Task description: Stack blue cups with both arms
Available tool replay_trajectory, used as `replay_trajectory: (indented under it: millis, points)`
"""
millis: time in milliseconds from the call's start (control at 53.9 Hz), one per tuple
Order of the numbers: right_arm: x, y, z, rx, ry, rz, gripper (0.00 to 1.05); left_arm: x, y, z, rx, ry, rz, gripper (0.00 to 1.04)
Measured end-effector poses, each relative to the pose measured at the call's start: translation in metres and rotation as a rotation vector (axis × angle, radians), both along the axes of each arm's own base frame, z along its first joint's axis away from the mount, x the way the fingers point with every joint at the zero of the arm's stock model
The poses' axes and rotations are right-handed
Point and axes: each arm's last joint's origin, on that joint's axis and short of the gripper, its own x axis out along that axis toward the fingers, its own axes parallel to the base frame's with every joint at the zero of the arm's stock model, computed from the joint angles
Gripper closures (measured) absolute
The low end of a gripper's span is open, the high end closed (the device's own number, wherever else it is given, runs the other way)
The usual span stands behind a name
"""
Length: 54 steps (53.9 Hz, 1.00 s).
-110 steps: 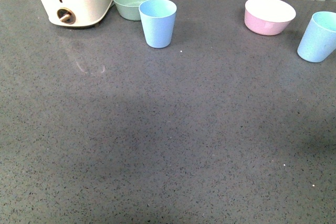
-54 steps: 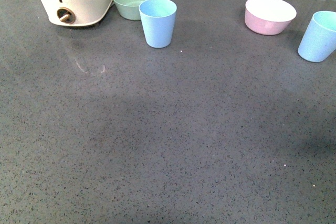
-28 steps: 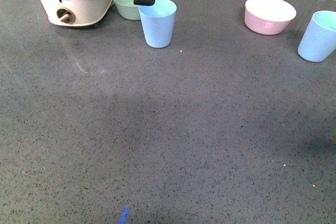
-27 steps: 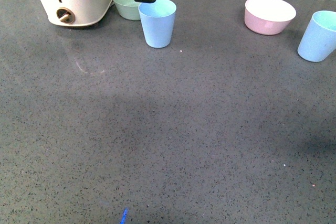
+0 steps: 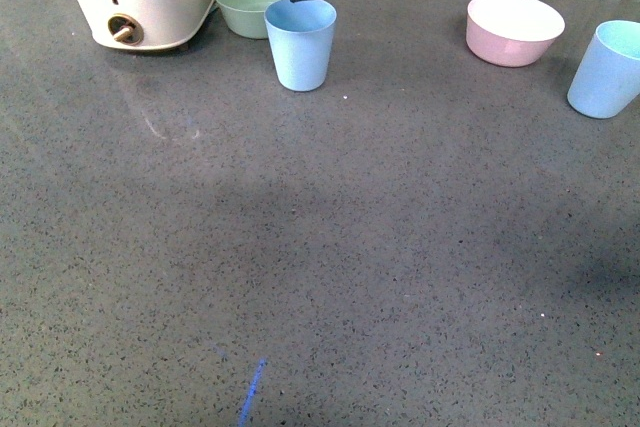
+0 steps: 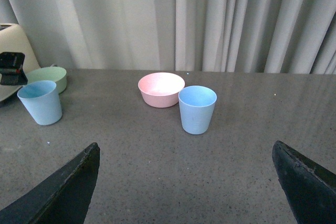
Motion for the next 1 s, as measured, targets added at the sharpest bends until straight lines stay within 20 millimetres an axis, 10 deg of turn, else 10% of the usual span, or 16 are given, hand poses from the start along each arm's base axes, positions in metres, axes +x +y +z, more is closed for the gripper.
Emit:
replay_trajectory:
  millis: [613,1003]
  points:
    - [0.000,0.000,0.000,0.000,0.000,0.000,0.09,0.016,-0.018,-0.027,0.019,0.077,0.011,0.09]
    - [0.000,0.000,0.000,0.000,0.000,0.000,0.09,0.015,-0.030,-0.028,0.008,0.107,0.002,0.81]
